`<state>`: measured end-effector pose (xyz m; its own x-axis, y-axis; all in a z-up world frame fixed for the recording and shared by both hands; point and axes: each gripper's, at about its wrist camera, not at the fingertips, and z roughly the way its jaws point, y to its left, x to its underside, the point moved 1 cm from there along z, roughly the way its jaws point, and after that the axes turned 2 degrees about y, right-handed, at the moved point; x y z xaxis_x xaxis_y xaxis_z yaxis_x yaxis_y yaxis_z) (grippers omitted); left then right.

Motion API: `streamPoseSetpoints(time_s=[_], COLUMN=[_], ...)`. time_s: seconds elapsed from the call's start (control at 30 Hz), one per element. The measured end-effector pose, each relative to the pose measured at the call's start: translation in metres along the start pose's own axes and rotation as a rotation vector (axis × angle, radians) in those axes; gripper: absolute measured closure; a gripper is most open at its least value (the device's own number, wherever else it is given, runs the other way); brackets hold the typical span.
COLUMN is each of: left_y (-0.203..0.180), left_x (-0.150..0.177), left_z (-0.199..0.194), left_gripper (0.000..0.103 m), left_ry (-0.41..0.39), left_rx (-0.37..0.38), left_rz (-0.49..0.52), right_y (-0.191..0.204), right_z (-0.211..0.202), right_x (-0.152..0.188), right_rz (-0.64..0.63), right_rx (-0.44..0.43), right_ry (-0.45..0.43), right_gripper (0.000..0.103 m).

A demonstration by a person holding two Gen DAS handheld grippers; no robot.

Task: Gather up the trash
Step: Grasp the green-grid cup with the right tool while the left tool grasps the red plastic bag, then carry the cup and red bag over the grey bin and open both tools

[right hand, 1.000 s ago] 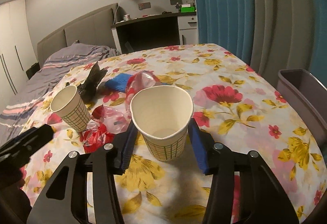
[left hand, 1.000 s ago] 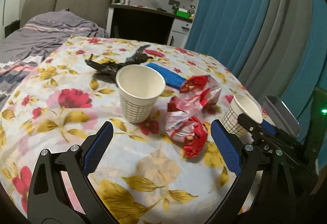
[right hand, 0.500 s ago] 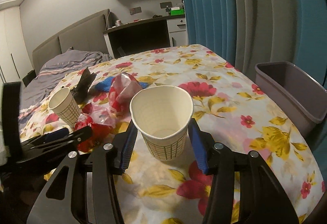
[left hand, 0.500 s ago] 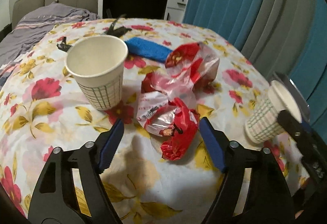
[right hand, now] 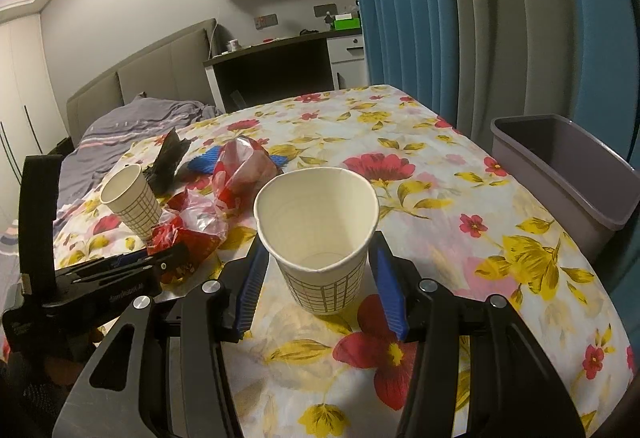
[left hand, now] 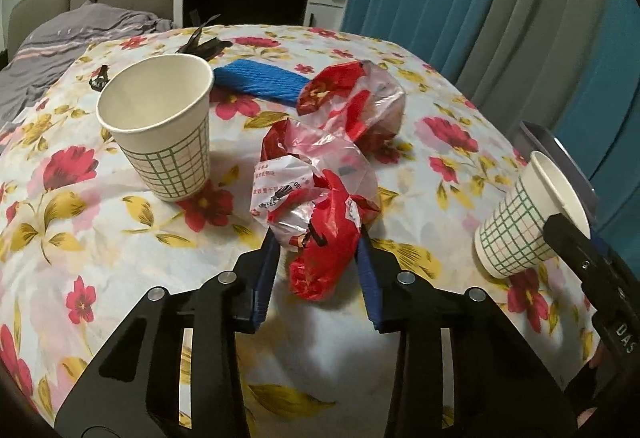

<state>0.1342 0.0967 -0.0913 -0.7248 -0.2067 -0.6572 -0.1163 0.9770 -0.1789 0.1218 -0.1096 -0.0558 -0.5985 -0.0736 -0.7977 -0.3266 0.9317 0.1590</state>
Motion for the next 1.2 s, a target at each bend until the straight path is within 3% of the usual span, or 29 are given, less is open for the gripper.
streamPoseSetpoints(time_s=[0.63,0.97,1.2], left_y=[-0.043,-0.074,-0.113], left_x=[0.041,0.034,0.012], left_z=[-0.073,-0.087,-0.09], left_gripper=[0.069,0.069,0.069], left_ry=[-0.108,-0.136,-0.151], left_rx=[0.091,0.129,0.199], left_rz=[0.057,0.106,0.154], right_y=[-0.008,-0.031,-0.061], right_z=[-0.042,-0.068,-0.085], right_x=[0.015,0.013,-0.003], right_rz=[-0.006,0.003,0.003], right_rx=[0.002,0.02,0.083], right_ry=[-0.031,-0.062,-0.107], right_gripper=[0.052,0.052,0.052])
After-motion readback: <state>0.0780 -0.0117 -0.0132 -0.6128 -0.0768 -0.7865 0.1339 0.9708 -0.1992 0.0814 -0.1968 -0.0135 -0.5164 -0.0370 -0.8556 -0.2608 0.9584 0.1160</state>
